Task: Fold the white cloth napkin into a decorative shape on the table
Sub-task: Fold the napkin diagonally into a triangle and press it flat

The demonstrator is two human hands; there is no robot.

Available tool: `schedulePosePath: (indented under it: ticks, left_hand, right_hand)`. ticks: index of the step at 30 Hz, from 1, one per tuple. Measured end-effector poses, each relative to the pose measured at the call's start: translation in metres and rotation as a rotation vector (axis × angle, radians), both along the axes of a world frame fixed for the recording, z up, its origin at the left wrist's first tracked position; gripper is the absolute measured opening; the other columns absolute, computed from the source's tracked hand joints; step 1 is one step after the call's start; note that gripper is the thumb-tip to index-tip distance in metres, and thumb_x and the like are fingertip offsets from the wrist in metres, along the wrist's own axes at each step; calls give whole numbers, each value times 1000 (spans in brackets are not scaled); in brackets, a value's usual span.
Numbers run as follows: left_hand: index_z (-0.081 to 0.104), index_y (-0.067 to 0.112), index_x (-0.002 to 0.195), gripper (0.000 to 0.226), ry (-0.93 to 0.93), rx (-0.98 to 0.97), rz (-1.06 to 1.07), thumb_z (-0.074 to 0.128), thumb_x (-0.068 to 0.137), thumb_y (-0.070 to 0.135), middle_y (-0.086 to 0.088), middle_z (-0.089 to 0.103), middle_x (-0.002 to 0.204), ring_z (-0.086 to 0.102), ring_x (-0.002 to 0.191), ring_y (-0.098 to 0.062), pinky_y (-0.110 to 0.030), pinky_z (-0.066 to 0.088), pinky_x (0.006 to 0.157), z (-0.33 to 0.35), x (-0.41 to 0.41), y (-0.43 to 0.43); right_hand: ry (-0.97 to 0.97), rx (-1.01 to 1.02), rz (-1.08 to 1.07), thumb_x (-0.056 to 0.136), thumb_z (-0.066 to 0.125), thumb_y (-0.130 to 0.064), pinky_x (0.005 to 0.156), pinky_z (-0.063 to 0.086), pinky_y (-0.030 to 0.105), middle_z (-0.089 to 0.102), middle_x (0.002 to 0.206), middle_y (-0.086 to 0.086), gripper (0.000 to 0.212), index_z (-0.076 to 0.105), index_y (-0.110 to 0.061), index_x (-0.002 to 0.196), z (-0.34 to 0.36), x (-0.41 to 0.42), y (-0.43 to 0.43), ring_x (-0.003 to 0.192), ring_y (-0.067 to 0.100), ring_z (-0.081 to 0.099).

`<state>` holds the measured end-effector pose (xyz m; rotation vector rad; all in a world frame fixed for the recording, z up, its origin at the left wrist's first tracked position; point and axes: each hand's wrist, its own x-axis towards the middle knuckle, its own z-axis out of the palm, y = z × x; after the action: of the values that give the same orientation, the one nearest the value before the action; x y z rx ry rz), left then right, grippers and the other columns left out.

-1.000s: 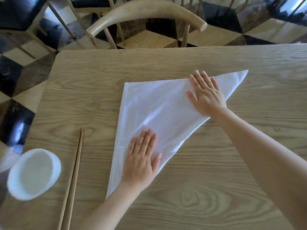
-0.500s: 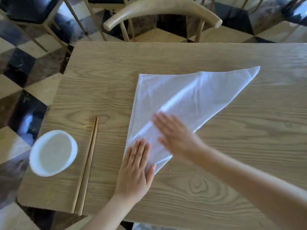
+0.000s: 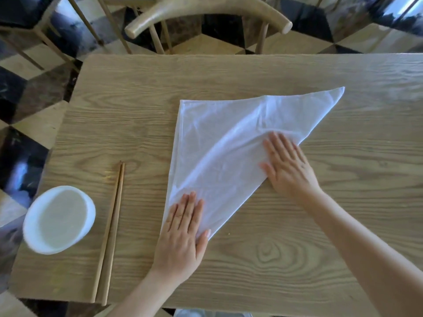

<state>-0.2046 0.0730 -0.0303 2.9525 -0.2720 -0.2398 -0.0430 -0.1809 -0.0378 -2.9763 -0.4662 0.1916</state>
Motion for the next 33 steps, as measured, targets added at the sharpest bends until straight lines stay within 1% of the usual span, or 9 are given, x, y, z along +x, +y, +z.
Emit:
schedulePosePath:
  ticks: [3,7,11,15,17,22,24,29,33]
  left_hand:
    - [27,3,142,61,12,14,-4,27,94,42,-16,25,151,22,140,-32,-46,22,111,3,0,0]
    - [37,4,139,61,-13,-9,32,35,90,41,-21,33,147,27,138,-34,-47,27,108,14,5,-10]
    - [45,10,134,46,-136,-133,23,36,91,25,-19,42,143,37,133,-33,-49,30,109,22,54,-45]
    - [24,16,144,53,-67,-91,35,41,96,29,-9,19,154,13,143,-27,-46,7,117,10,126,-39]
    - [14,19,146,59,-33,-36,21,37,96,40,-3,10,156,3,144,-21,-42,-1,116,-1,140,-23]
    - [22,15,145,62,-79,-108,-3,20,91,45,-5,28,152,19,142,-25,-41,12,115,2,156,-1]
    - [27,15,144,53,-85,-133,76,24,96,37,-5,32,151,19,142,-24,-38,12,115,0,175,7]
    - [12,15,147,53,-9,-16,233,26,99,32,0,9,158,4,144,-17,-41,6,117,0,223,28]
    - [26,9,143,55,-179,-156,341,47,93,22,-13,32,149,28,134,-31,-45,25,106,7,233,24]
  right_hand:
    - [41,-12,-167,94,17,-49,117,-4,32,2,158,-2,63,4,-19,148,1,31,-37,144,10,-3]
    - [122,-40,-159,95,17,-51,117,-9,33,-6,158,-5,65,-2,-19,148,4,47,-51,142,5,-11]
    - [105,-48,-185,96,20,-43,118,-6,37,0,158,3,62,4,-12,148,18,40,-34,144,13,-5]
    - [4,55,188,91,25,-39,114,18,46,30,151,13,61,31,-6,142,26,-14,28,140,27,25]
    - [39,74,307,92,29,-42,114,23,46,31,150,9,60,34,-10,142,18,-38,41,140,26,25]
    - [41,53,256,93,29,-50,117,17,41,22,153,3,61,27,-17,145,8,-49,28,142,21,16]
    - [49,50,278,93,30,-51,115,15,40,22,154,3,62,26,-17,145,8,-50,25,142,21,17]
    - [30,34,318,91,30,-54,117,18,41,20,153,3,66,26,-15,145,13,-50,22,142,22,17]
    - [73,59,318,88,33,-59,117,16,42,17,154,2,72,24,-16,145,15,-52,22,142,22,14]
